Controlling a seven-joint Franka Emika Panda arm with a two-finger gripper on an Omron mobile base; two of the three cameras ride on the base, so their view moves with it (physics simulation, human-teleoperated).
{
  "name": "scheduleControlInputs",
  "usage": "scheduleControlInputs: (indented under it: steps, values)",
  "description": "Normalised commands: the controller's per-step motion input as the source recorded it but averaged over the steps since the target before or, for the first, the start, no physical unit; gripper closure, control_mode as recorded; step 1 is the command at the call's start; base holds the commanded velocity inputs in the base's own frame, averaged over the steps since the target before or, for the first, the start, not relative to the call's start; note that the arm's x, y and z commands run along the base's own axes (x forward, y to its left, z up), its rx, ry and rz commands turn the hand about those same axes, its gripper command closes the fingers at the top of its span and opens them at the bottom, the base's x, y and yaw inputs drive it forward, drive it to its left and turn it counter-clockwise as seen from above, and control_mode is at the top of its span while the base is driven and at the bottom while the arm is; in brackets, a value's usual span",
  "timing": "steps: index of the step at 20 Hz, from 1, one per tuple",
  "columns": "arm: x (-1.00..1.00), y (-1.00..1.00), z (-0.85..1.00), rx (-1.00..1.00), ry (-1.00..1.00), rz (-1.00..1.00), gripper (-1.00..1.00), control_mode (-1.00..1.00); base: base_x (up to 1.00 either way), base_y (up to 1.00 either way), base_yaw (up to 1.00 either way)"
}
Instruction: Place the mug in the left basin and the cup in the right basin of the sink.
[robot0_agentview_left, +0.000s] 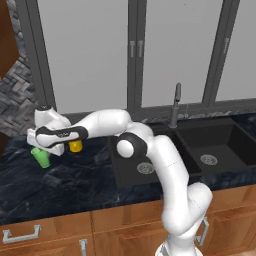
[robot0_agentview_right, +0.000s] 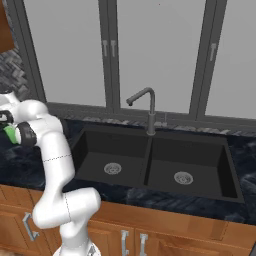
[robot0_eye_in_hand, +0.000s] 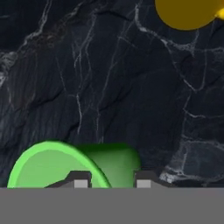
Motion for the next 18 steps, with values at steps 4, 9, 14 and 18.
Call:
scheduleControlInputs:
  steps: [4, 9, 14, 18]
  values:
    - [-0.18, -0.18, 0.02, 0.00, 0.11, -0.06, 1.00, -1.00, 0.00, 0.00, 0.00]
    - [-0.23, -0.35, 0.11, 0.00, 0.13, -0.05, 1.00, -1.00, 0.00, 0.00, 0.00]
    - [-0.33, -0.46, 0.13, 0.00, 0.02, -0.01, 1.00, -1.00, 0.00, 0.00, 0.00]
    - [-0.37, -0.47, 0.18, 0.00, 0.00, -0.02, 1.00, -1.00, 0.00, 0.00, 0.00]
